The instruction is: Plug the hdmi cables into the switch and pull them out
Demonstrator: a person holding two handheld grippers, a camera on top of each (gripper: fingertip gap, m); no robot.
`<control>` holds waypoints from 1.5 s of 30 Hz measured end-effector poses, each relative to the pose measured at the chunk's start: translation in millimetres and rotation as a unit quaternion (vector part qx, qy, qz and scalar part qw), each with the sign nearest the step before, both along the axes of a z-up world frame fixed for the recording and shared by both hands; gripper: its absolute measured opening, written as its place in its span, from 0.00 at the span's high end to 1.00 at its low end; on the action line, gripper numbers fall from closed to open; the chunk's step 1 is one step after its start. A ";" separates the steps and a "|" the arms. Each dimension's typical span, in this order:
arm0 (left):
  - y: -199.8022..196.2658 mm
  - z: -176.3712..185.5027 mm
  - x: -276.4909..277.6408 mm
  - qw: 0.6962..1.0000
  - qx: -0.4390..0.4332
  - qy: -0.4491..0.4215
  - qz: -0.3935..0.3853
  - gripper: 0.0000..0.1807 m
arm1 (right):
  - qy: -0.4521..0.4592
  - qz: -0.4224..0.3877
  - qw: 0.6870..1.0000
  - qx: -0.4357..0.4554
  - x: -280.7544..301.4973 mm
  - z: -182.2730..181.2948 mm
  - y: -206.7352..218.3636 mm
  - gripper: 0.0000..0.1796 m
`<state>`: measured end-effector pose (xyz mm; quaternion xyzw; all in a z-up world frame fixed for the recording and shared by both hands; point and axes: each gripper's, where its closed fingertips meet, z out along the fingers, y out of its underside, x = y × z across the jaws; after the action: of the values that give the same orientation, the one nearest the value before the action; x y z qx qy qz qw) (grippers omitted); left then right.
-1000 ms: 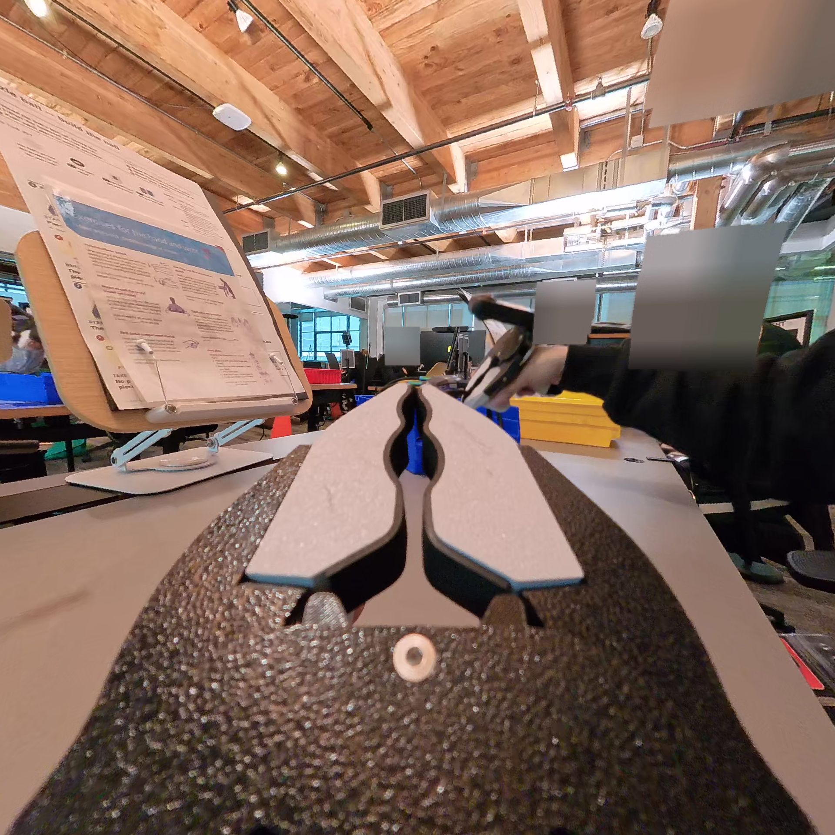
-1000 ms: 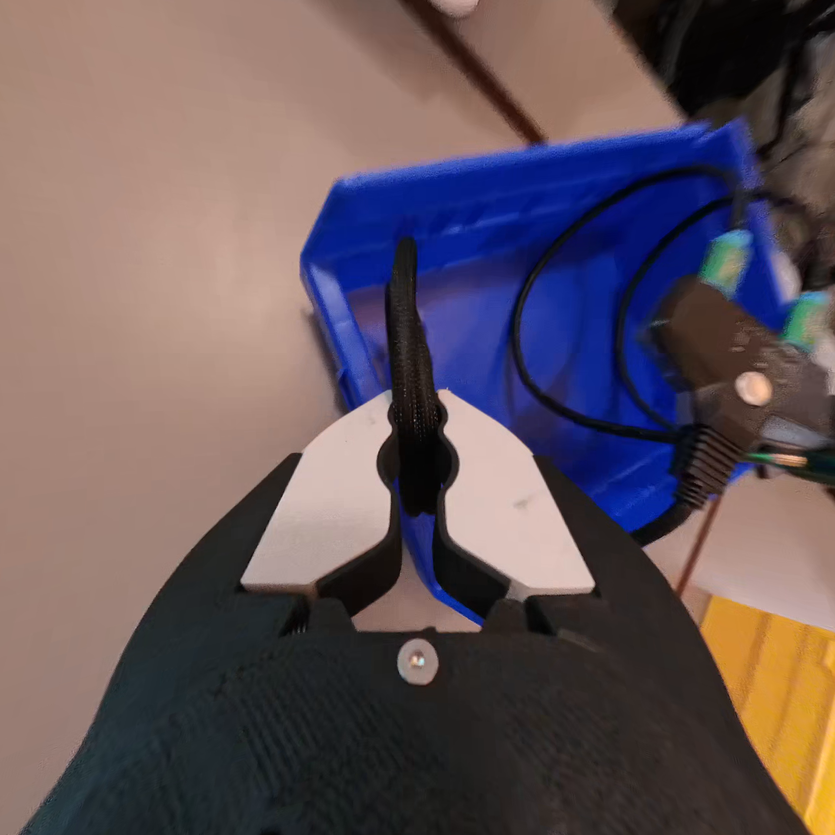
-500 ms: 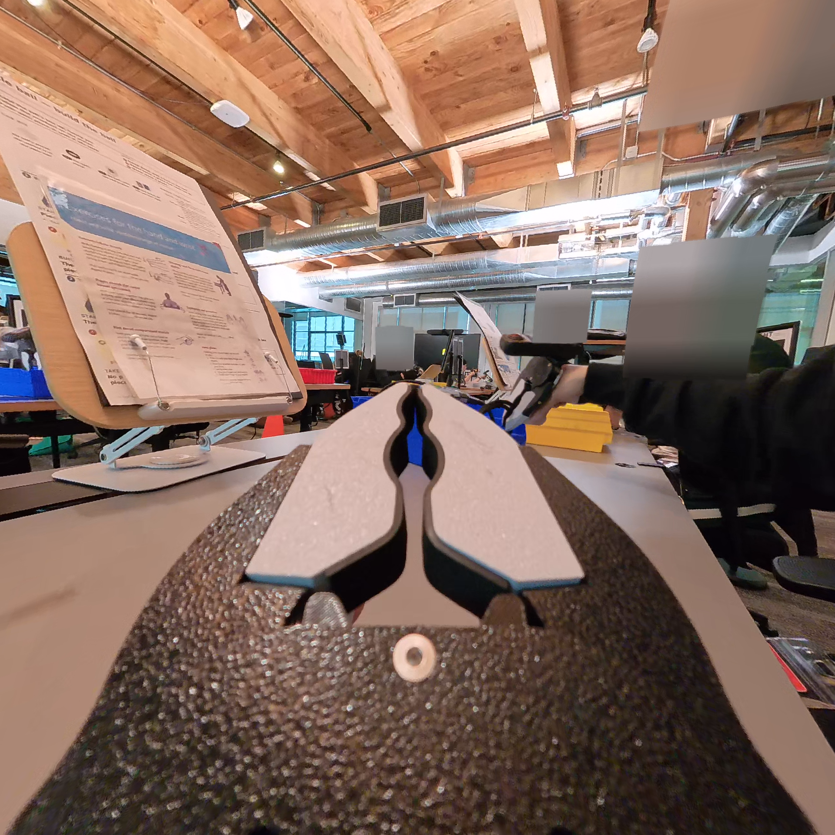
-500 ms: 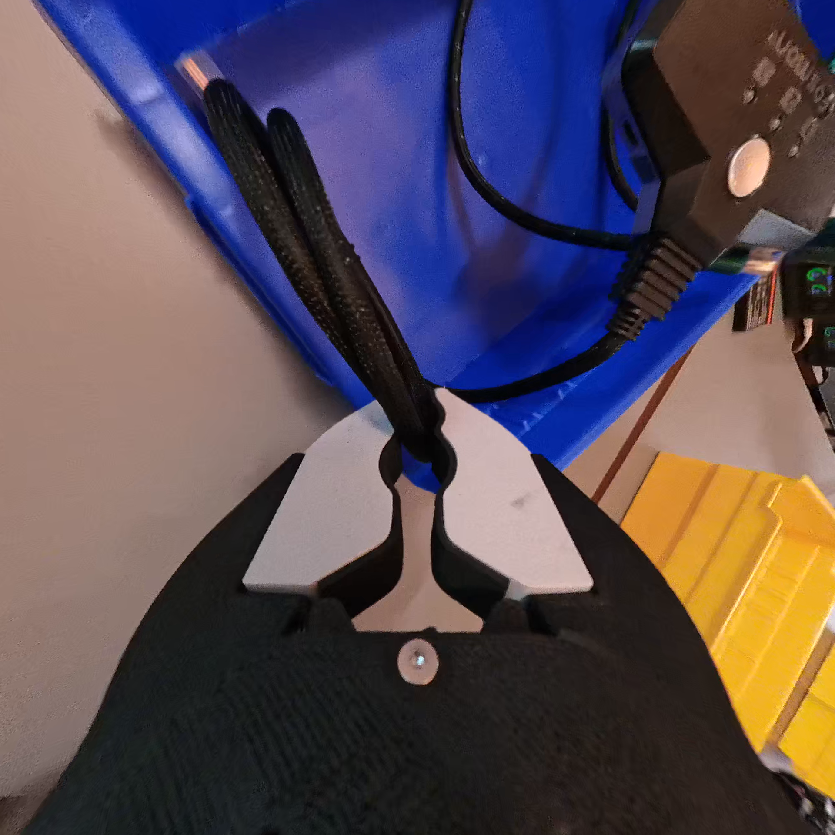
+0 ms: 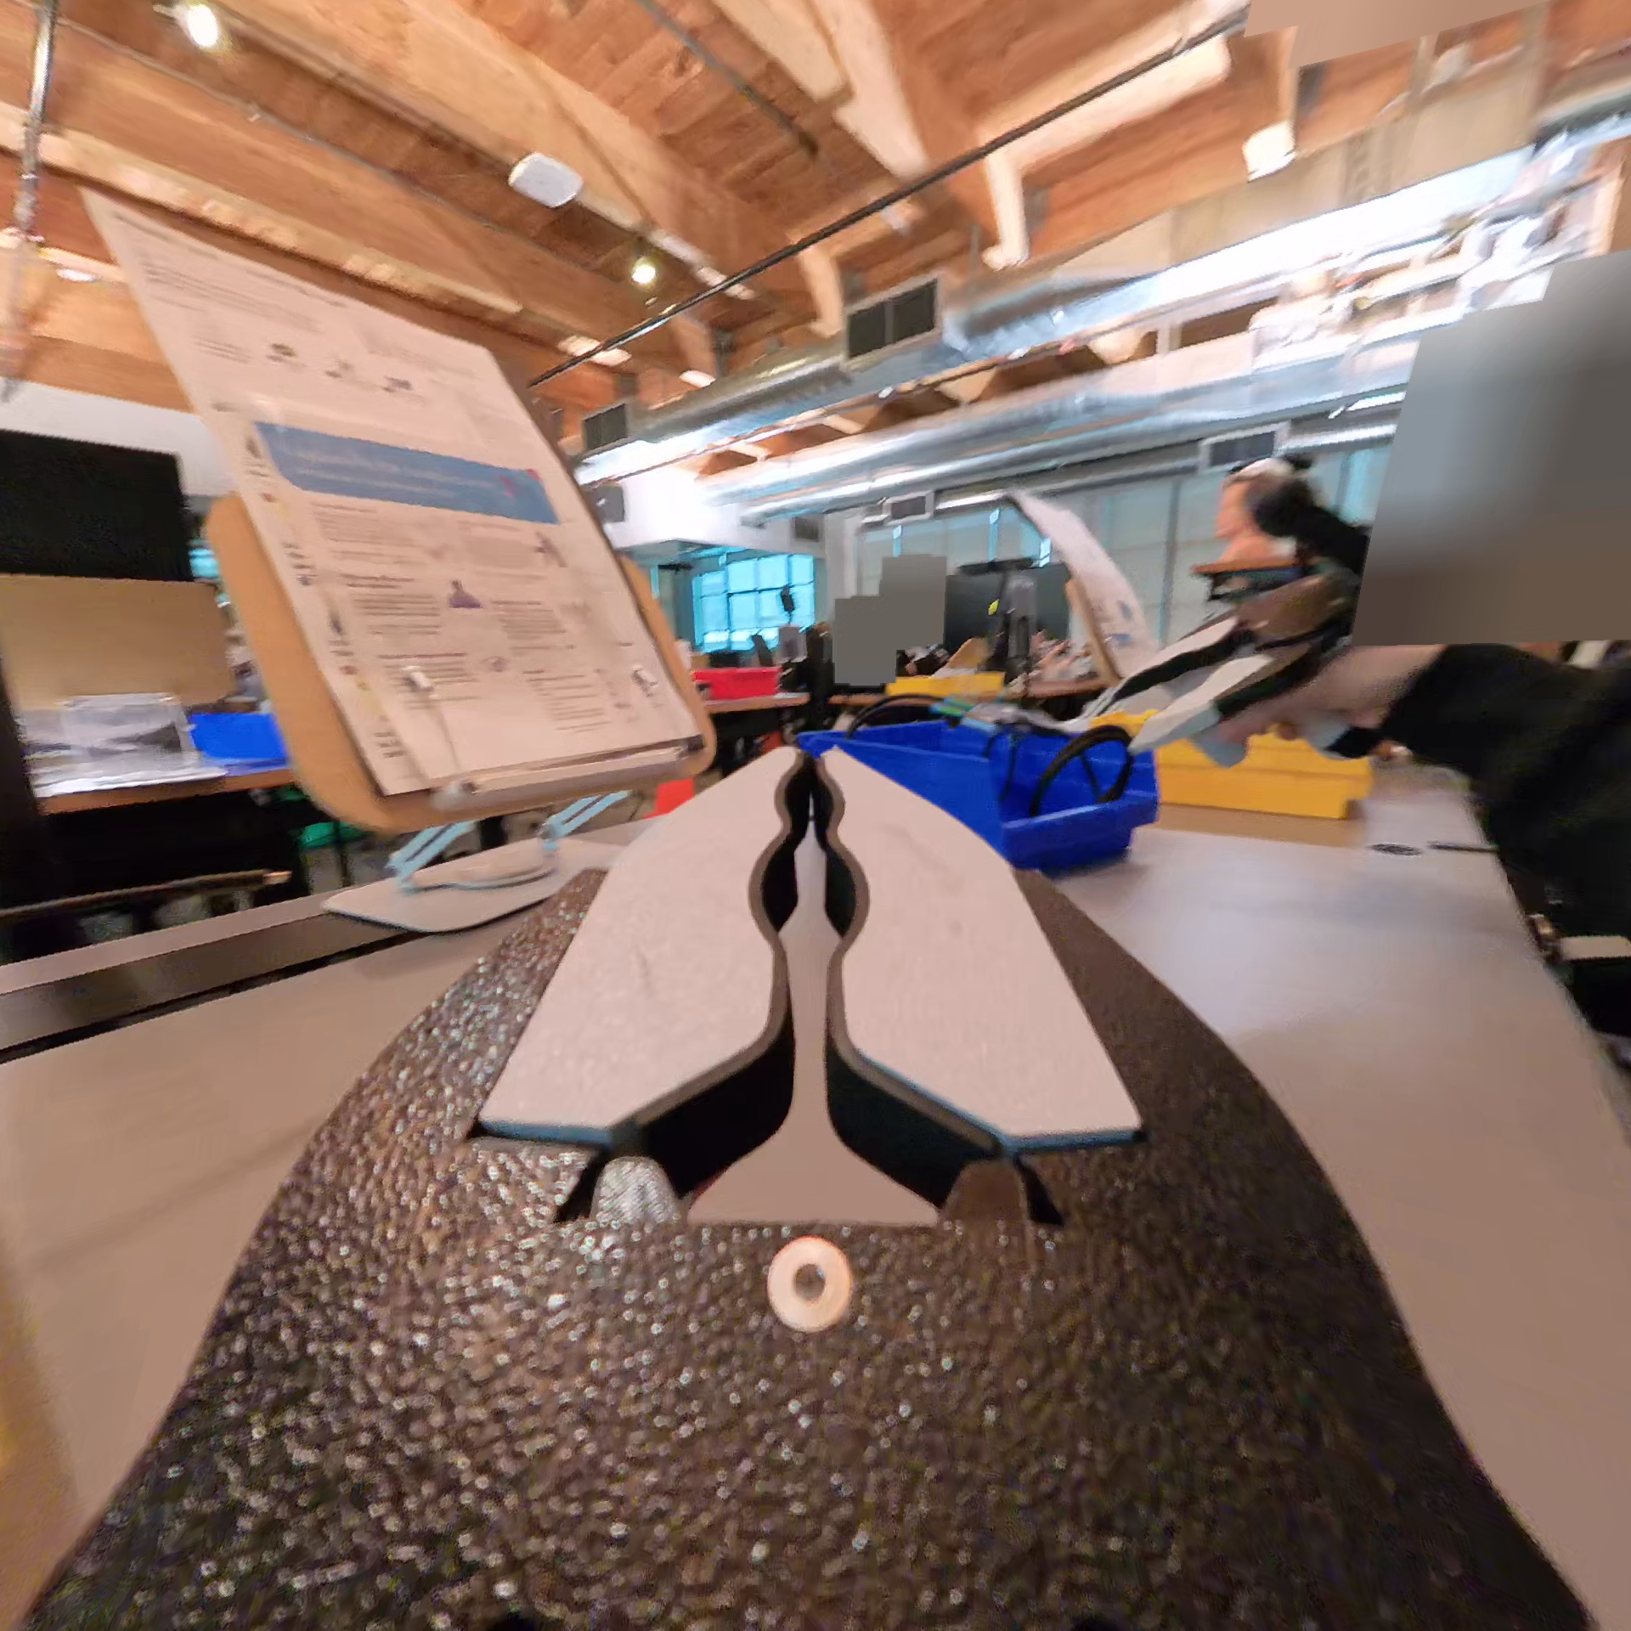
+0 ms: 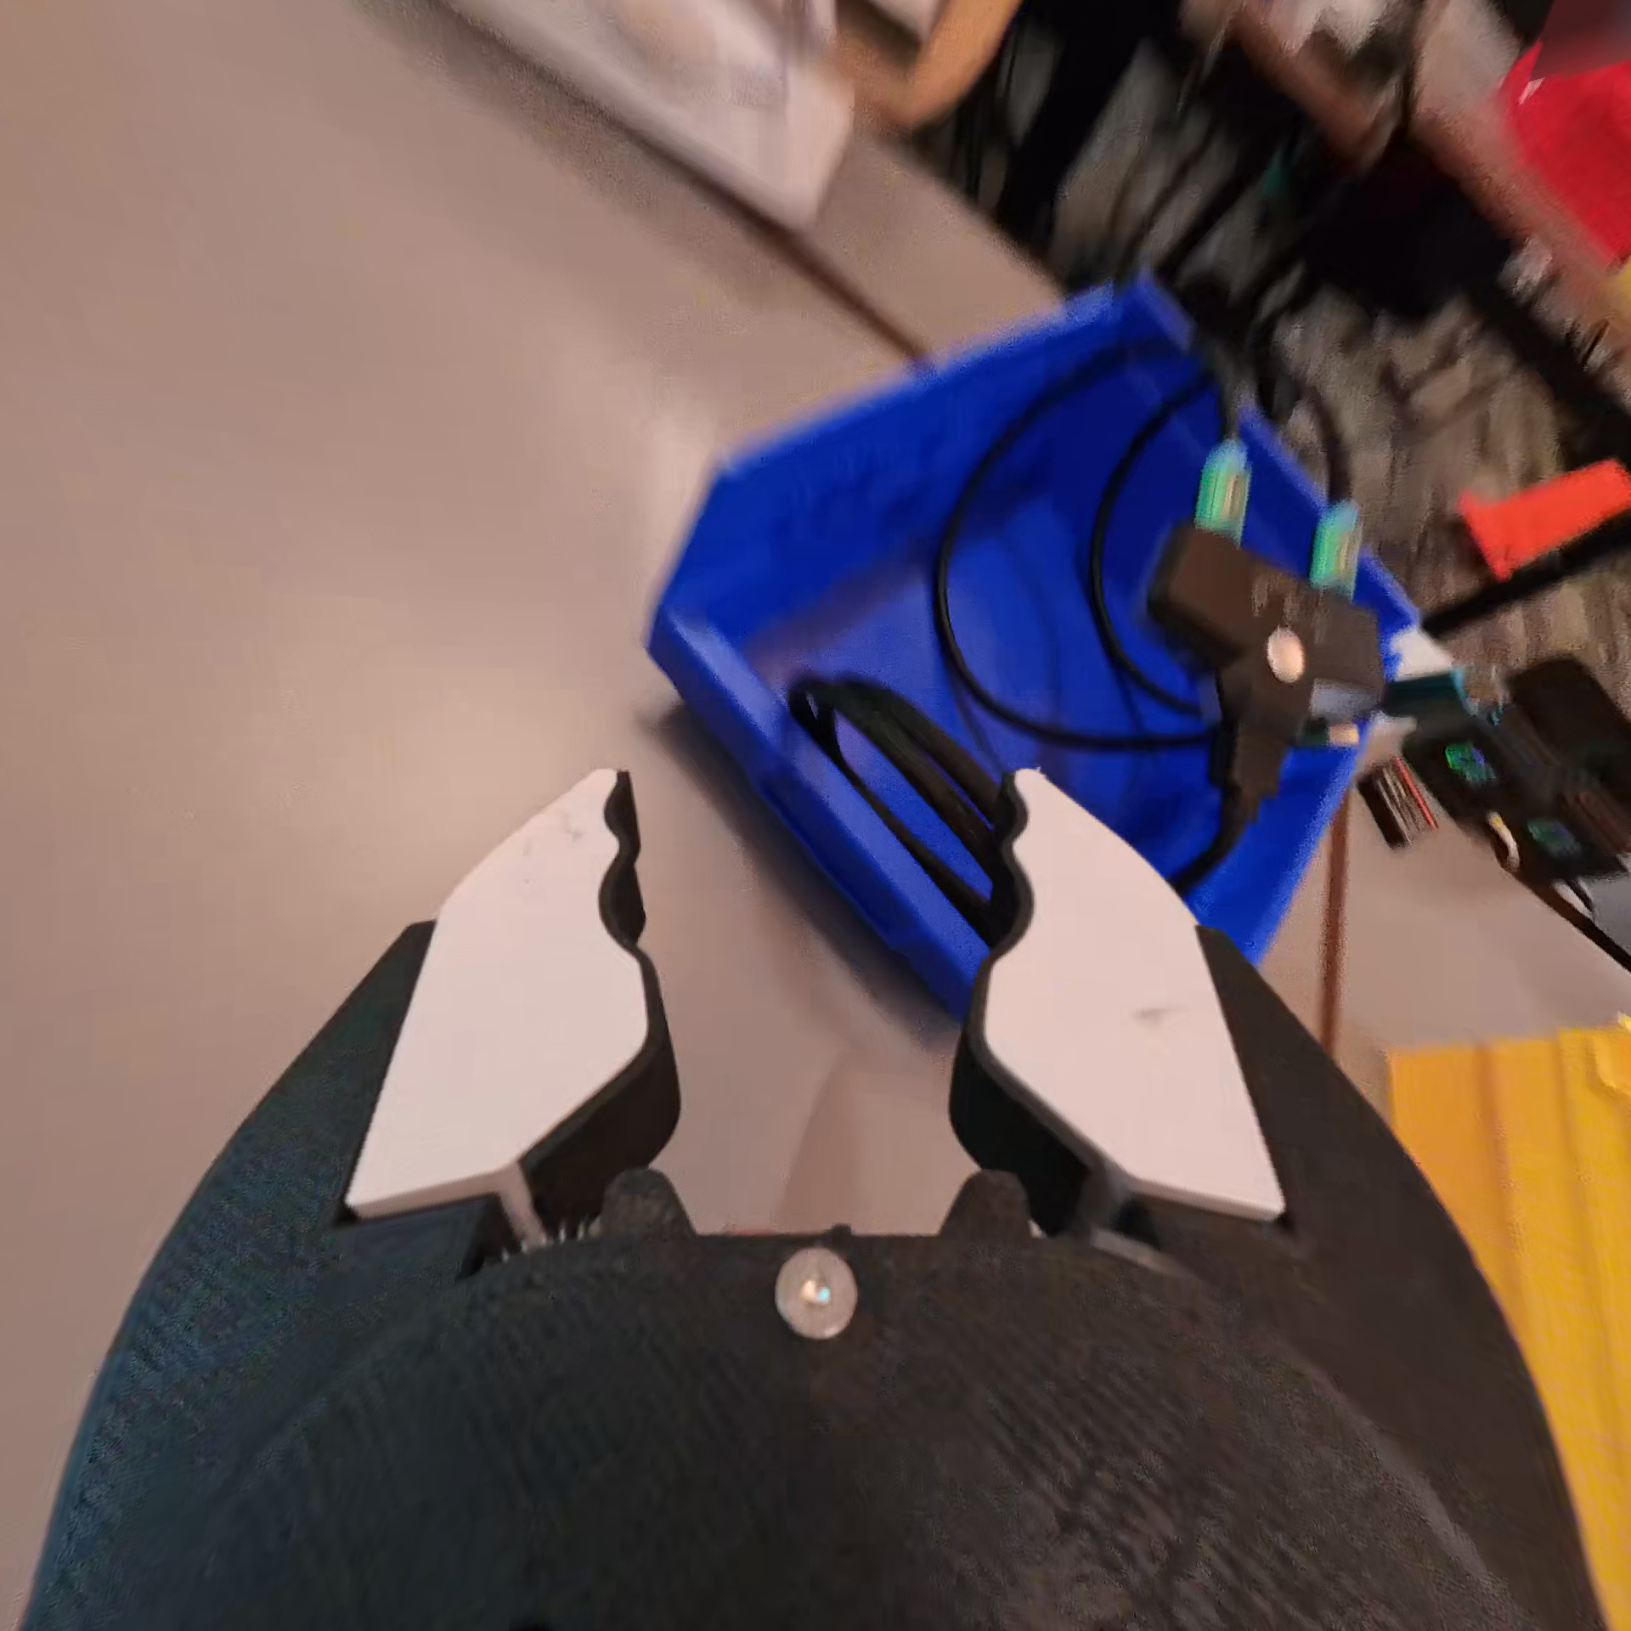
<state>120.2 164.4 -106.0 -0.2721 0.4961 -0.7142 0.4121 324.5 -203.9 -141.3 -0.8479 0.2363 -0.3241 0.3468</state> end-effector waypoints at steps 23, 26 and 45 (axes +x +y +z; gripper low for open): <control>277.3 -59.4 176.6 0.671 0.016 0.741 0.021 0.62 | -0.016 0.253 0.963 0.092 -71.4 -29.5 122.1 0.62; 277.3 -73.2 190.9 0.622 -0.102 0.777 0.002 0.72 | -0.005 0.258 0.963 0.081 -72.0 -37.1 119.9 0.61; 292.3 -126.2 209.7 0.468 -0.246 0.849 0.019 0.73 | 0.083 0.296 0.949 0.065 -79.6 -78.2 110.4 0.61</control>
<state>330.0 456.7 -232.2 -0.8440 0.4013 -0.2174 -0.2817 244.9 -93.5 -219.5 -0.8791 0.0231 -0.1198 0.4607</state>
